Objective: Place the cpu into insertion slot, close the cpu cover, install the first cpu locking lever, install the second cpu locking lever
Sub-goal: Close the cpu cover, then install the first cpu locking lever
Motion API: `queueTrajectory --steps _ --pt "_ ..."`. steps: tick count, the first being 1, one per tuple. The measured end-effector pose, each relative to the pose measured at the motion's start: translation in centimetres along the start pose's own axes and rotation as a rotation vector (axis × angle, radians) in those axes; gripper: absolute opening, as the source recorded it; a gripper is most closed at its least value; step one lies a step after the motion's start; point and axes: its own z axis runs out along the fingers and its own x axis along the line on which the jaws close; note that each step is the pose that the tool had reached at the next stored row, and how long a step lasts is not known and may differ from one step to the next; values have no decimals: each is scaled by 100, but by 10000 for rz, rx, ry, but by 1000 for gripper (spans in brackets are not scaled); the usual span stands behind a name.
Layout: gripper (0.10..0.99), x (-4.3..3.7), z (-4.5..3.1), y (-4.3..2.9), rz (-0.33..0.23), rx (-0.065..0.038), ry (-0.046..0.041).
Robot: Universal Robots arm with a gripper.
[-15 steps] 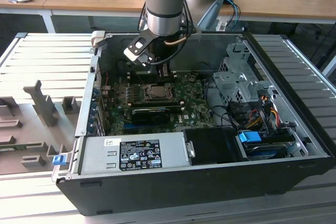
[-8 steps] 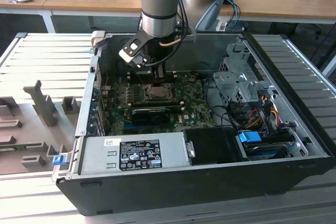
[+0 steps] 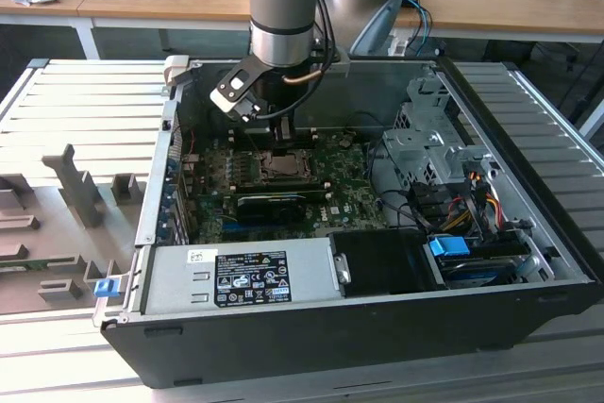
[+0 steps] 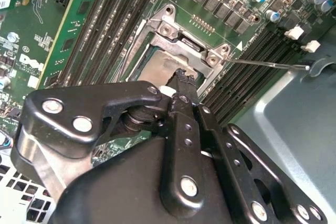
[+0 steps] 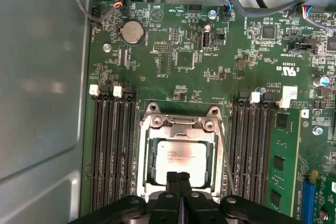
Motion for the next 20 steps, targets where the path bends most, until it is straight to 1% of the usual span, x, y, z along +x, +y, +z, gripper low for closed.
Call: queueTrajectory --steps 6,20 --pt "106 0 -3 -1 0 0 1" --pt "106 2 -54 -1 1 0 1"
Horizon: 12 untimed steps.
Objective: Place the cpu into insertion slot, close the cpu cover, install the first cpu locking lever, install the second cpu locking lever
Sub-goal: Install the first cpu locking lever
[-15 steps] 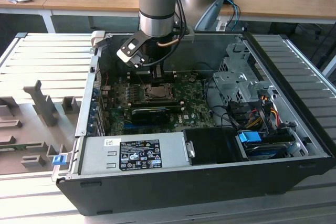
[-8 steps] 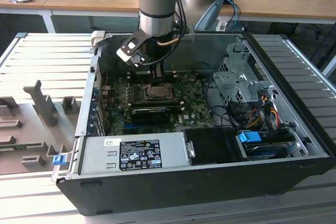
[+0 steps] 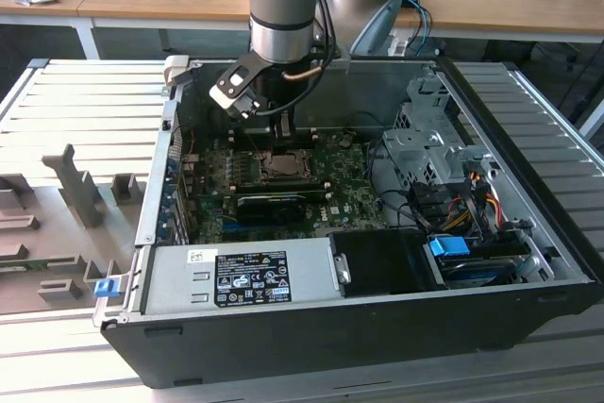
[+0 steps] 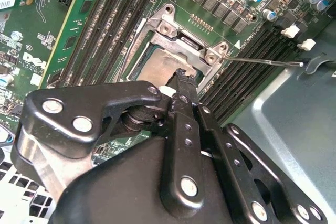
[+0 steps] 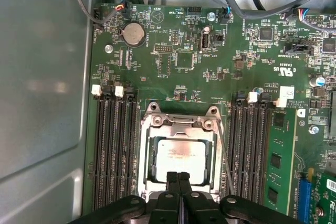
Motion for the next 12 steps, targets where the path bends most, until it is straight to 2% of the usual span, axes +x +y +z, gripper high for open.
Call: queueTrajectory --steps 12 --pt "106 1 -35 1 0 0 -1"
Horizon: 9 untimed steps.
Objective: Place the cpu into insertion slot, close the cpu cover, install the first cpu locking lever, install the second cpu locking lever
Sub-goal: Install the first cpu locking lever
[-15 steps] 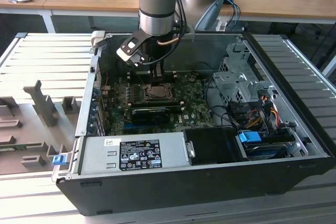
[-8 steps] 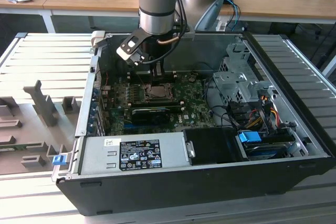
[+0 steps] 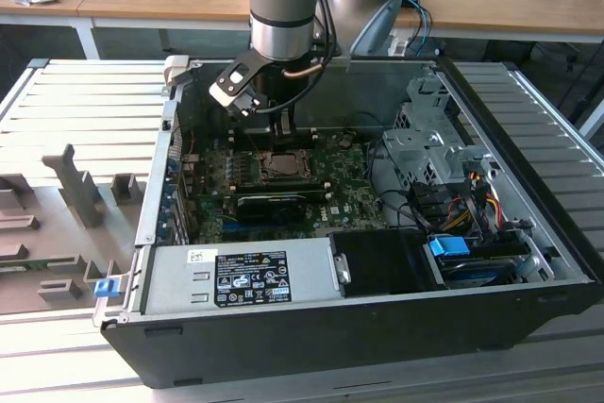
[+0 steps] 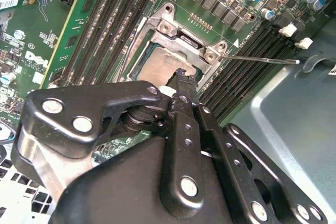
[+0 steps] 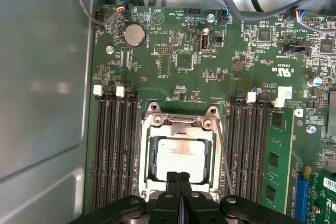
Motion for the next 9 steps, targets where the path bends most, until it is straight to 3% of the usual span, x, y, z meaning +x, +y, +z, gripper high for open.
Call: queueTrajectory --steps 9 --pt "106 2 -41 1 0 -1 1"
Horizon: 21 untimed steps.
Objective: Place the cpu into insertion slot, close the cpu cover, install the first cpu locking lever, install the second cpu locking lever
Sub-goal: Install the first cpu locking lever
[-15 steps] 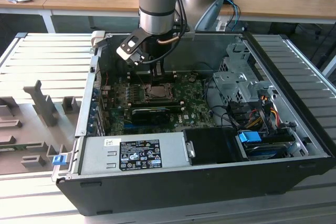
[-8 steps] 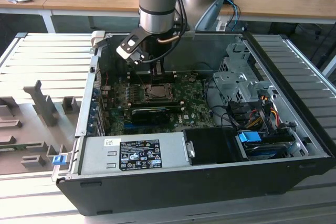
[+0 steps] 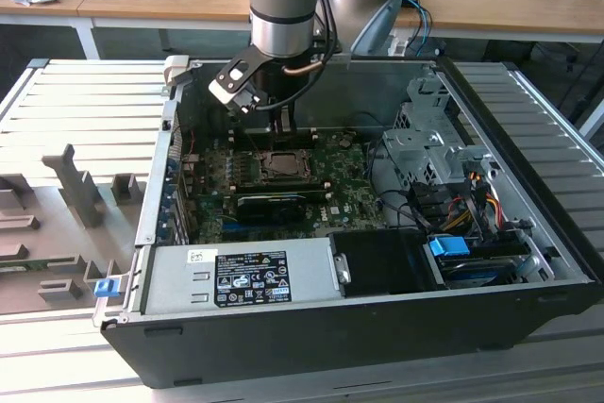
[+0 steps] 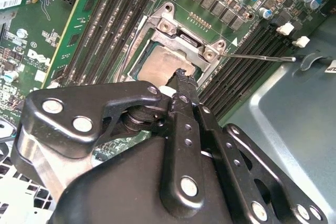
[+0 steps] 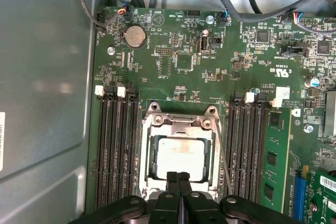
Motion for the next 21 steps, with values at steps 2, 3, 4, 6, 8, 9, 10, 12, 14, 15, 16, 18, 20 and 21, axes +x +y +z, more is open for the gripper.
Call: queueTrajectory --steps 2,3,4,6,8,9,10,12,14,15,16,18,20,21 --pt "106 0 -8 0 0 1 -1" --pt "106 0 -11 0 0 1 -1" --pt "106 1 -20 0 0 0 -1" --pt "106 1 -30 0 0 1 -1" --pt "106 1 -38 0 1 1 -1" --pt "106 2 -42 1 0 0 0" --pt "106 2 -47 1 1 1 -1" --pt "106 3 -70 1 0 1 -1" --pt "106 3 -85 1 0 1 -2" --pt "106 4 -98 2 0 0 -1" --pt "106 5 -122 2 -1 1 -7" --pt "106 6 -159 3 -1 1 -11" --pt "106 8 -192 3 0 1 -12" --pt "106 9 -221 4 0 1 -12"
